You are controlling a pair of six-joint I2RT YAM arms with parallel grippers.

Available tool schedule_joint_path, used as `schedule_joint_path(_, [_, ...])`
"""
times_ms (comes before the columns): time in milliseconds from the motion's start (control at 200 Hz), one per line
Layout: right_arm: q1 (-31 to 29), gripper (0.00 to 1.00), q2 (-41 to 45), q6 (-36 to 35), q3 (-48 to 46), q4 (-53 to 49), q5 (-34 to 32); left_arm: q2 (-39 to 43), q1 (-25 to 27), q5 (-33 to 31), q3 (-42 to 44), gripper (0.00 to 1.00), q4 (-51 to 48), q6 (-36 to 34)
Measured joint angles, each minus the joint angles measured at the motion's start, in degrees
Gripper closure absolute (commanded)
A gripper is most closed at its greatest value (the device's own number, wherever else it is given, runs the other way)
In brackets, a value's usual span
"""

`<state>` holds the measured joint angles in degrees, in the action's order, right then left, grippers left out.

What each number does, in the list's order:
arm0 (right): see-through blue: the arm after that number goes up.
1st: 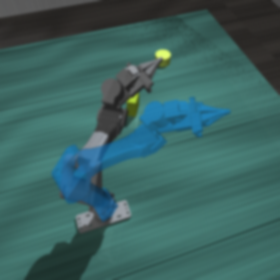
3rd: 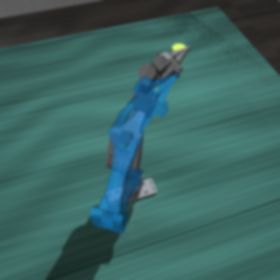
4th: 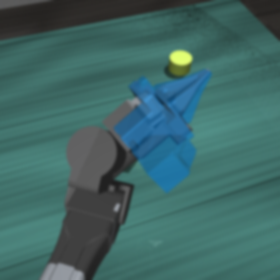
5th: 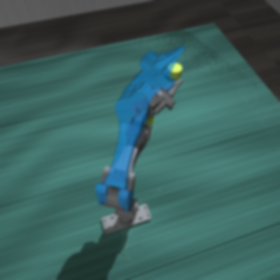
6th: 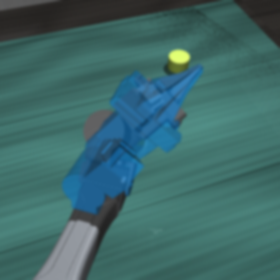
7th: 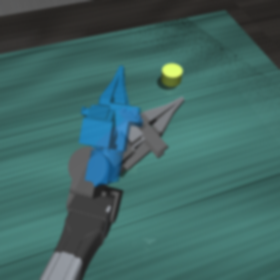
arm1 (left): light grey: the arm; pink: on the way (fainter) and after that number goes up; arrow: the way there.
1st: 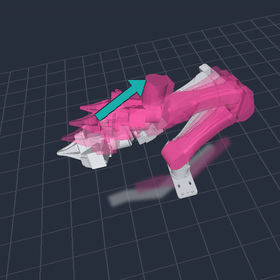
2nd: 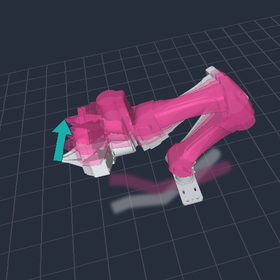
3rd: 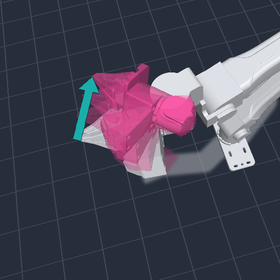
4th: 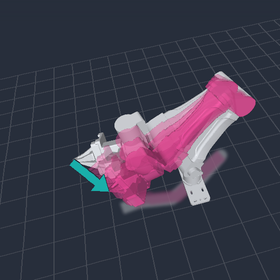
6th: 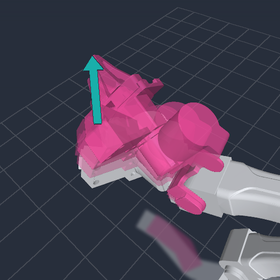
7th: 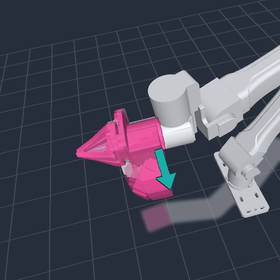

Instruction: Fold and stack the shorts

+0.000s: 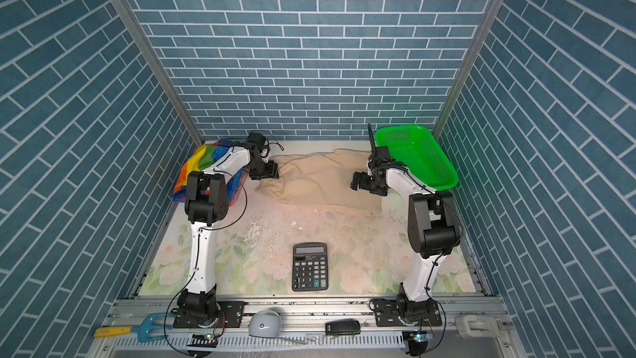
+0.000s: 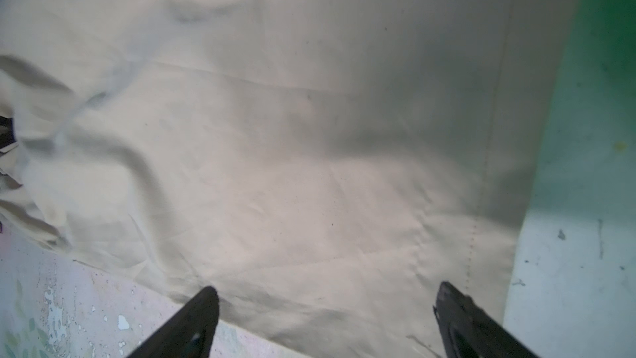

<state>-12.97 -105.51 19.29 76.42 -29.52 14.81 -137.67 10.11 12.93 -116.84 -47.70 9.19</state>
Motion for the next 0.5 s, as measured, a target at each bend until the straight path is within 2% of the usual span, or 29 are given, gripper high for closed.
schedule_joint_path(80, [0.3,0.01,0.0,0.1,0.0,0.2,0.1,-0.5,0.3,-0.8,-0.8,0.67,-0.7,-0.7])
schedule_joint_path(170, [0.3,0.02,0.0,0.4,0.0,0.2,0.2,-0.5,0.8,-2.5,-0.9,0.72,-1.9,-2.1])
schedule_joint_path(235, [0.4,0.01,0.0,0.4,0.0,0.2,0.4,-0.1,1.0,-4.0,-0.9,1.0,-2.8,-3.0])
schedule_joint_path(500, [0.3,0.01,0.0,1.8,-0.1,0.8,1.0,5.8,1.4,-12.2,0.7,1.0,-9.8,-6.3])
